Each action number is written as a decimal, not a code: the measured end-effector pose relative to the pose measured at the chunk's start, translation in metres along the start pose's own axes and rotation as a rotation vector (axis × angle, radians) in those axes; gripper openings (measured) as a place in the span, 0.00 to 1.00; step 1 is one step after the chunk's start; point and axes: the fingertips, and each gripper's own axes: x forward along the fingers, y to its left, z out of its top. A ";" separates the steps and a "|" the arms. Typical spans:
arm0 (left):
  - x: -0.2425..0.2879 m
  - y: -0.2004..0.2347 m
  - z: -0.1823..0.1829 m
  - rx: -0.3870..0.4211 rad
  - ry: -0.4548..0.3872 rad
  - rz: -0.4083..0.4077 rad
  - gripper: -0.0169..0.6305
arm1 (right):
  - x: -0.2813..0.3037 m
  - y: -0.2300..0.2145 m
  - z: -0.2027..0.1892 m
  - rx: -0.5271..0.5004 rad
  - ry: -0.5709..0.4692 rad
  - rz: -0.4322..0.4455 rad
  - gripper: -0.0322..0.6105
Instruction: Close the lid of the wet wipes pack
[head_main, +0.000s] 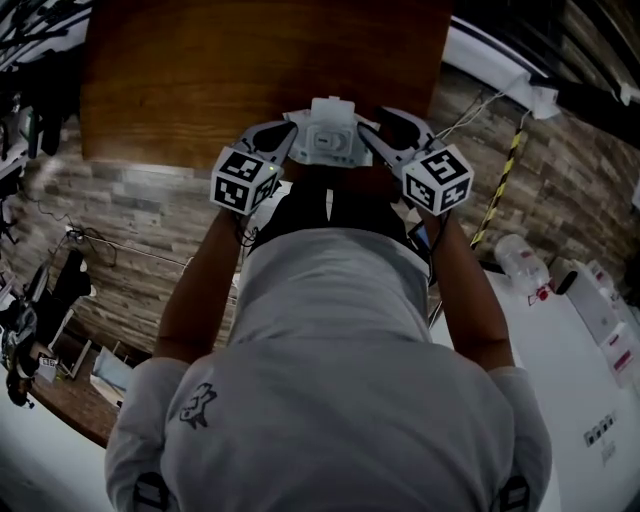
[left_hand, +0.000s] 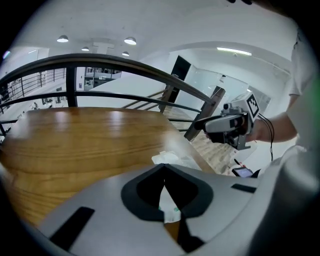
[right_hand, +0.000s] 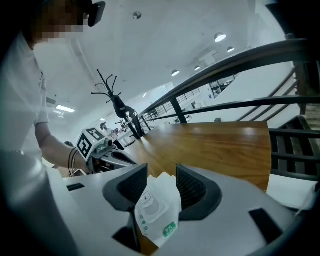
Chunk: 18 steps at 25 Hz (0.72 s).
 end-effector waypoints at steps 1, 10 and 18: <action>0.004 0.001 -0.004 -0.005 0.010 -0.001 0.04 | 0.005 -0.001 -0.005 -0.006 0.021 0.014 0.31; 0.025 0.009 -0.034 -0.027 0.091 0.011 0.04 | 0.033 -0.015 -0.042 0.015 0.162 0.079 0.35; 0.038 0.012 -0.050 -0.063 0.124 0.014 0.04 | 0.050 -0.029 -0.057 0.032 0.224 0.101 0.36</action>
